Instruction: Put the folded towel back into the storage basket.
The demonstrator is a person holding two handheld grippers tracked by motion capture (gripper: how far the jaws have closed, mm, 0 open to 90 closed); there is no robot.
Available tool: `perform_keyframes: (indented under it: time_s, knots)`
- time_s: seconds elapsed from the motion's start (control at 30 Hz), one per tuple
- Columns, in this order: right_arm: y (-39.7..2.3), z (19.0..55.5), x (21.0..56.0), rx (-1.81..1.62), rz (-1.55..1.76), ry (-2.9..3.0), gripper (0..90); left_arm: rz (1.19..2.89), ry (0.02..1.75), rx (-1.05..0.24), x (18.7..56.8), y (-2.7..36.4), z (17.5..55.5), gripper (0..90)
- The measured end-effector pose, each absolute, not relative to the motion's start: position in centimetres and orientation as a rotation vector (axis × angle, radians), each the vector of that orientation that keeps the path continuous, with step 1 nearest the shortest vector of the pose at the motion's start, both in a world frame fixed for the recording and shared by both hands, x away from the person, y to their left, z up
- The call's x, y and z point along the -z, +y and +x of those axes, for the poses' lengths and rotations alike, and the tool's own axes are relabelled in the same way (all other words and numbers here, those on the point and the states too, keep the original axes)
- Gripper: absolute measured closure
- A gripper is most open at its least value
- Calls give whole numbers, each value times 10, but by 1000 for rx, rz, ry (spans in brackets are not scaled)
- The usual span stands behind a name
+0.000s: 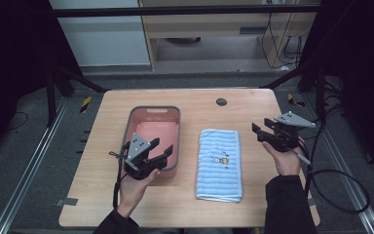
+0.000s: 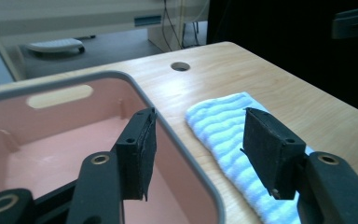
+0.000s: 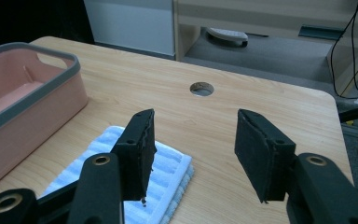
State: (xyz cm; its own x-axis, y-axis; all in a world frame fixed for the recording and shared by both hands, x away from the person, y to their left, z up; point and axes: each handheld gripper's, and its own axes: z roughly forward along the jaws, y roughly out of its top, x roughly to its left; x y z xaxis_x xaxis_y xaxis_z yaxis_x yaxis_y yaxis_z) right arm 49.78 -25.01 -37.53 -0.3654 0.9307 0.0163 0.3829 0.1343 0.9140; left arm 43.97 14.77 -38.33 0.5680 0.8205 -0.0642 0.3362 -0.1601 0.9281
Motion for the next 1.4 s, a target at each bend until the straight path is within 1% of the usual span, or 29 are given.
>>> perform_keyframes:
  time_s: [0.4,0.87,1.0,1.4]
  knots:
    - [-248,509,385,-1199,1285,1846,484,1808,930,-515,403,112,435,465]
    - [-243,520,401,-1177,1292,1876,489,1916,890,-506,431,76,429,487]
    - [-243,522,405,-1175,1300,1881,489,1928,884,-501,435,71,429,494]
    - [-239,530,422,-1164,1316,1909,487,2011,900,-451,464,56,430,501]
